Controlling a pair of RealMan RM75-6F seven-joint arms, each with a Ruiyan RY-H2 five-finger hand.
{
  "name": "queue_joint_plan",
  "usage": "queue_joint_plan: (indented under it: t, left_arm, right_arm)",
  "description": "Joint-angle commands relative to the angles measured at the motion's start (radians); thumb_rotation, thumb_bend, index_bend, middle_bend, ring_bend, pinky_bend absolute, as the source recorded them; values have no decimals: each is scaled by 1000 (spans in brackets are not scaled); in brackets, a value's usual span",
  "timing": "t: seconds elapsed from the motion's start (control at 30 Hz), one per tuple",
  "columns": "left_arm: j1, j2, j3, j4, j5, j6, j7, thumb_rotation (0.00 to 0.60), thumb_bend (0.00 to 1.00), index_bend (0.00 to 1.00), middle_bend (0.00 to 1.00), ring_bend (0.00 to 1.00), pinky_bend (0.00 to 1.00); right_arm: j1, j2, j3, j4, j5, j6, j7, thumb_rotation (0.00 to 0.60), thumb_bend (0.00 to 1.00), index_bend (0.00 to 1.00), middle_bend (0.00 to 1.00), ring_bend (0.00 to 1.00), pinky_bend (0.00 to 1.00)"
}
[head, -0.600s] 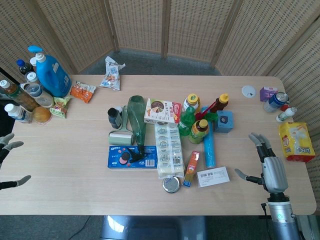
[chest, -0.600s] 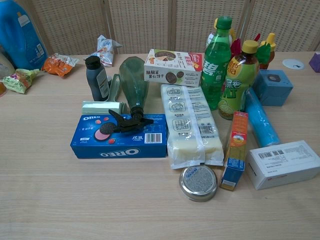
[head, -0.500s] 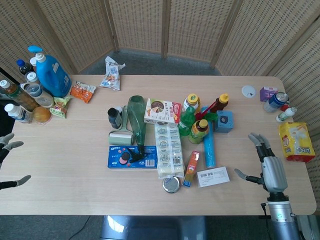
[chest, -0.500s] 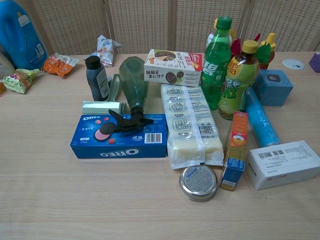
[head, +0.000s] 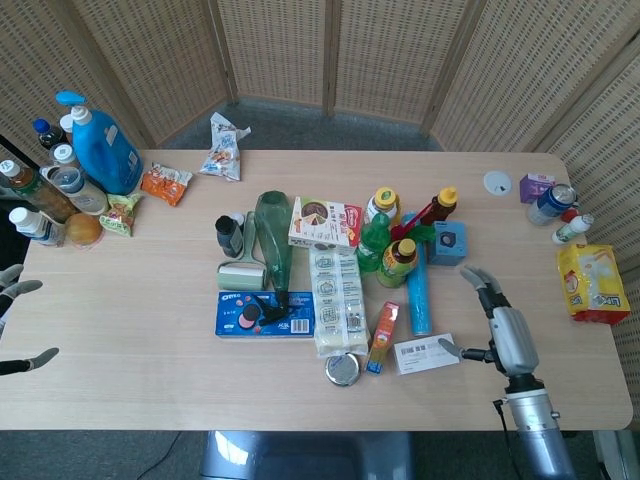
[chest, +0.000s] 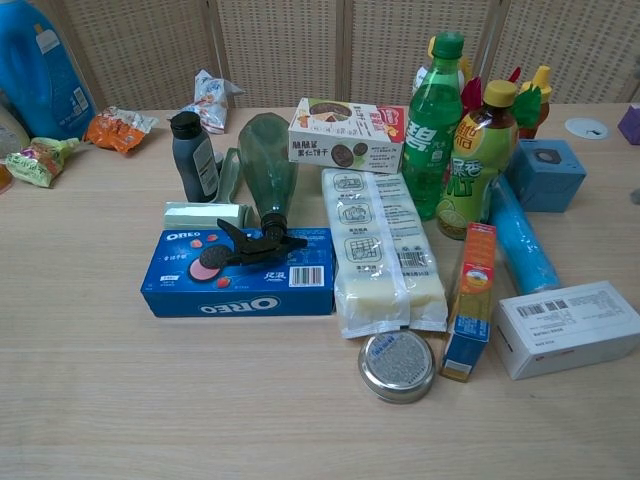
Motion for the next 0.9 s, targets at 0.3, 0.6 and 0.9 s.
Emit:
queue_joint_plan:
  t: [0.3,0.6,0.9]
  left_arm:
    - [-4,-12,-7,13,-2,1,-6,600,0,217,0,0,0]
    - [-12,-18,-10,15,-21,-17,5,600,0,217,0,0,0]
    - [-14,-22,-10,15,-25,-23,12,600,0,217,0,0,0]
  right_arm:
    - [137,-121,106,55,217,-196,-33,600,0,0,0,0,194]
    - [171,-180,114,132,302,-271,-21,600,0,0,0,0,194]
    - [211,-238,137,181,361,-318,-34,600,0,0,0,0,194]
